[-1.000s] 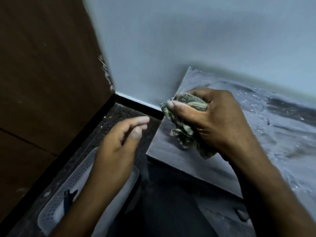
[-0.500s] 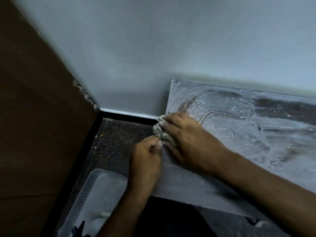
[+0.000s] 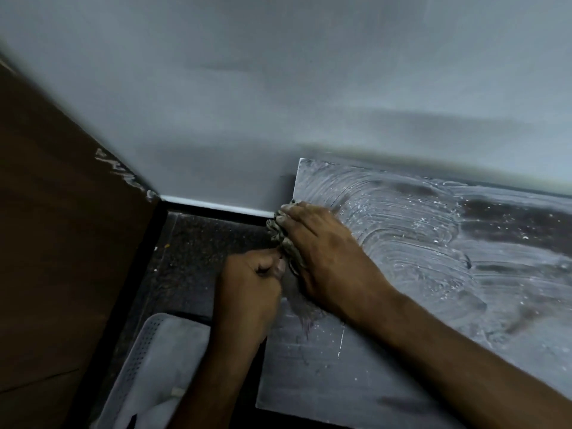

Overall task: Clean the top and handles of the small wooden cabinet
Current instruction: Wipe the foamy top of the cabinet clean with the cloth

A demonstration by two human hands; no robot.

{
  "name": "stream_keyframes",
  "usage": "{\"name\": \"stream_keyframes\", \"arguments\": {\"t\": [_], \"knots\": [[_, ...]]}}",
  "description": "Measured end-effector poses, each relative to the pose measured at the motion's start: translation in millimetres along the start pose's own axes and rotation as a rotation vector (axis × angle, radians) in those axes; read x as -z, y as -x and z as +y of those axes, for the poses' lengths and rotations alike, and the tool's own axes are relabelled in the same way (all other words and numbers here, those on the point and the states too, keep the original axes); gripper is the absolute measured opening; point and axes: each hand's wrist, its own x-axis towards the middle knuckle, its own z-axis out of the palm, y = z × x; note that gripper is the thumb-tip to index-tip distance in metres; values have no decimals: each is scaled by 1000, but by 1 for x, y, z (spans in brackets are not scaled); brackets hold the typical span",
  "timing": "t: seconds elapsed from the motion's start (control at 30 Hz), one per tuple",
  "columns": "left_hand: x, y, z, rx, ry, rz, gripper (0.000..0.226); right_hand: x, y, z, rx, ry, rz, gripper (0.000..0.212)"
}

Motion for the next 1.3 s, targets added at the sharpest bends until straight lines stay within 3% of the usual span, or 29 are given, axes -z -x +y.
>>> {"name": "stream_keyframes", "arguments": {"t": [0.33,0.43,0.57,0.67,0.8,0.97,1.17,1.27,1.3], "knots": [[1,-4,1,87,20,72,12,1,-15,16,147,87,-28,39],[-4,4,8,86,-71,197,10,9,17,17,156,94,-25,40],[-16,7,25,116,-188,387,27,14,56,26,95,67,-18,47],[-12,-1,41,237,-260,342,38,17,48,22,48,37,-23,46],[-8,-13,49,303,-378,289,48,15,12,19,80,41,13,29],[-7,-19,39,315,-275,244,28,10,-18,25,89,45,57,29],[-3,-6,30,240,-112,200,22,16,-16,16,86,7,20,25],[2,7,15,176,13,162,5,13,15,4,188,-43,41,19],[3,12,8,153,33,158,10,10,28,2,224,-63,38,19]]}}
